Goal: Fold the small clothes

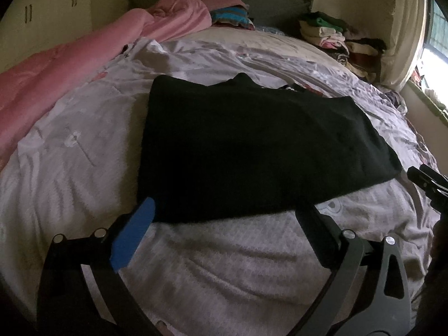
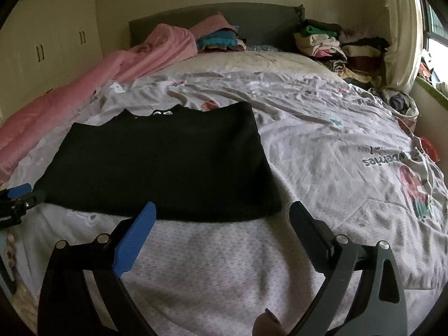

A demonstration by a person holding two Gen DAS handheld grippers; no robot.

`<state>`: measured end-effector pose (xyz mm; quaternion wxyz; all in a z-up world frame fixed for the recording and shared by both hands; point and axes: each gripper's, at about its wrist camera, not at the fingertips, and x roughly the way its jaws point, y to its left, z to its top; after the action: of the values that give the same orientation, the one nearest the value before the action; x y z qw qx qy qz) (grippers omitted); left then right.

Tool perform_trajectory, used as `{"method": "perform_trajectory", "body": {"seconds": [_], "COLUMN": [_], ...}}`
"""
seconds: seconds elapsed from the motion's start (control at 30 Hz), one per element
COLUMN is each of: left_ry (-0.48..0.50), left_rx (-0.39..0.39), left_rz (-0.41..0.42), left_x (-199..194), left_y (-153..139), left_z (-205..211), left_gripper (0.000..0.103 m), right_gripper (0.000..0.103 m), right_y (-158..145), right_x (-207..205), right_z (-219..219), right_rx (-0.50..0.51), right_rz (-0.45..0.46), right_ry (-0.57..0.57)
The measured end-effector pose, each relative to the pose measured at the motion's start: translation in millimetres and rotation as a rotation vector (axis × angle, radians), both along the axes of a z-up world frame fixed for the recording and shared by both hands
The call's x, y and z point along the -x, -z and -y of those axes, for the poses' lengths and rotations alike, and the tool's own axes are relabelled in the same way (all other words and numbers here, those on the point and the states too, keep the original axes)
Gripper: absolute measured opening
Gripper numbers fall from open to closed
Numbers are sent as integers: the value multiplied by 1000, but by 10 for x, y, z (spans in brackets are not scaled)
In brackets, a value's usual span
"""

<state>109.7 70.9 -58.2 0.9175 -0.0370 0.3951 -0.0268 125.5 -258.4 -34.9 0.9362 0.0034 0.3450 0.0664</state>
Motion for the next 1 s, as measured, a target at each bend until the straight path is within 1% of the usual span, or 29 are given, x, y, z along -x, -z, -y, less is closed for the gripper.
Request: {"method": "perform_trajectory", "body": {"seconds": [0.17,0.47,1.0], "left_ry": [-5,-22,-77], "left_rx": [-11,-3,31], "left_rz": [4,20,39], "left_x": [30,119,134], "left_y": [-25,-98,-170], "left_z": [5,-62,-332], "left_gripper": [94,94,94], "right_gripper": [95,96,96], "right_y": [-53,-121,-133], "right_x": [52,112,144], "right_z": [-25,-183,-732], "right_rx": [-16,-18,19], "right_rz": [16,26,22], "right_ry": [-5,-50,-185]}}
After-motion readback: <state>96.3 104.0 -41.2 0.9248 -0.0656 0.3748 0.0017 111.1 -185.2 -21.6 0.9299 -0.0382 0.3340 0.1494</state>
